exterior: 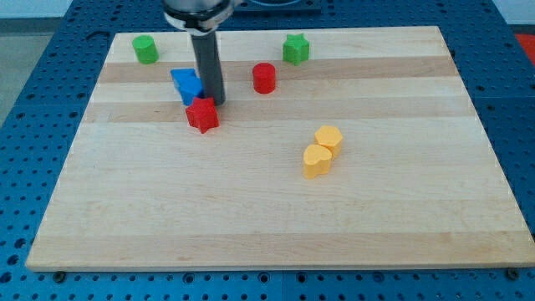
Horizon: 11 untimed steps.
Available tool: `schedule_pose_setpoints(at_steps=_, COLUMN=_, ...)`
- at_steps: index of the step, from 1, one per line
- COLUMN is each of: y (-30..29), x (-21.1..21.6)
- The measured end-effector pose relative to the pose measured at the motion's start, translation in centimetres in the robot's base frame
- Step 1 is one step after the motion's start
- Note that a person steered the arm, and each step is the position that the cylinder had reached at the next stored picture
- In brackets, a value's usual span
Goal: Slide the red circle towards top right
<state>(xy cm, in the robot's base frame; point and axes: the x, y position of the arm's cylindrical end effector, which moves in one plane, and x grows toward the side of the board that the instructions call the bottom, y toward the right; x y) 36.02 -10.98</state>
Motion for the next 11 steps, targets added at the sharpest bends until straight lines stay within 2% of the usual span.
schedule_pose_setpoints(at_steps=1, y=1.2, x=-2.2)
schedule_pose_setpoints(at_steps=2, y=5.6, x=-3.5)
schedule_pose_setpoints(at_steps=5, y=25.0, x=-3.7)
schedule_pose_setpoints(at_steps=7, y=25.4, x=-0.6)
schedule_pose_setpoints(at_steps=8, y=25.7, x=-1.8)
schedule_pose_setpoints(at_steps=10, y=26.9, x=-8.5)
schedule_pose_setpoints(at_steps=11, y=27.4, x=-9.3)
